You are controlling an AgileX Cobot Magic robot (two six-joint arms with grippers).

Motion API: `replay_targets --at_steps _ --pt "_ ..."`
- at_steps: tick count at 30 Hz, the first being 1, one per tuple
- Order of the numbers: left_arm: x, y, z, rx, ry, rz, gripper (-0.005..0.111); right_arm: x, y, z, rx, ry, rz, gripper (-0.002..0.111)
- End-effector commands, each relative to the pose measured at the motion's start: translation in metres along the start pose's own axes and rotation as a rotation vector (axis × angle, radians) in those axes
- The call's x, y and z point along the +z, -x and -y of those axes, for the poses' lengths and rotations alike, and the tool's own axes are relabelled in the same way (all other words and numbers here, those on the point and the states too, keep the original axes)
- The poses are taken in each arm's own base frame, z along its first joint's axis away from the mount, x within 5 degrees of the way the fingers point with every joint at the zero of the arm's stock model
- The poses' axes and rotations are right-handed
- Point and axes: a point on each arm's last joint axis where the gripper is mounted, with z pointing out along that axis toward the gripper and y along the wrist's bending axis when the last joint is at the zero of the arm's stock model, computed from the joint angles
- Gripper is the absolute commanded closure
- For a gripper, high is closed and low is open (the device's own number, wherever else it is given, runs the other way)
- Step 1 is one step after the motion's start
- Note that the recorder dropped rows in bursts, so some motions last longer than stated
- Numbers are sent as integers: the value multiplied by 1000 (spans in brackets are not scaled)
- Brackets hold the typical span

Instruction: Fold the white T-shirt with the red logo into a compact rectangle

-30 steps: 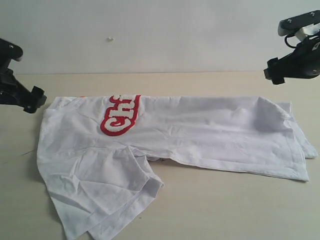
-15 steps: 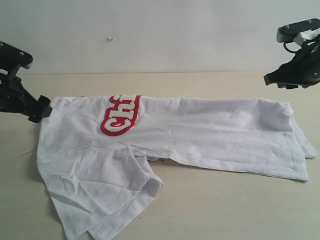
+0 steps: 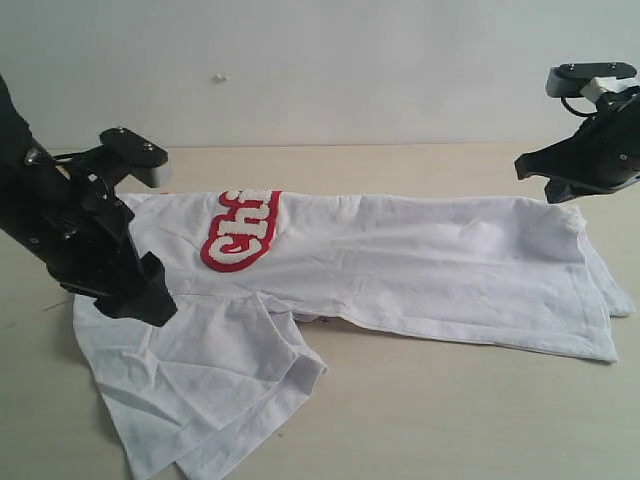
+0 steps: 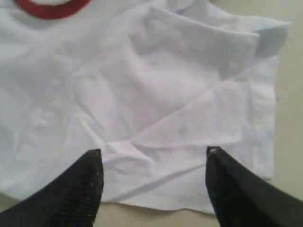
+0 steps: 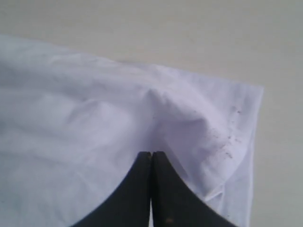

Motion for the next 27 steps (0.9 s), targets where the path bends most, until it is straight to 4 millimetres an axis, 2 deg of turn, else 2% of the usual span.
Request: replay_targets --at_steps 1,7,11,13,20,27 --pt "-7 4 23 112 -36 -9 46 -7 4 -8 13 71 19 108" --pt "14 4 46 143 -77 -33 43 -17 8 -11 2 94 54 108" --pt "27 -3 65 247 -64 -63 25 -24 10 -12 -3 92 72 108" --pt "35 -12 74 277 -68 -107 20 -27 11 -13 -3 93 82 108" --pt "52 -27 94 382 -42 -120 20 -40 12 -16 -12 102 98 108" --pt "60 -28 93 384 -16 -84 20 -52 13 -18 -23 109 109 108"
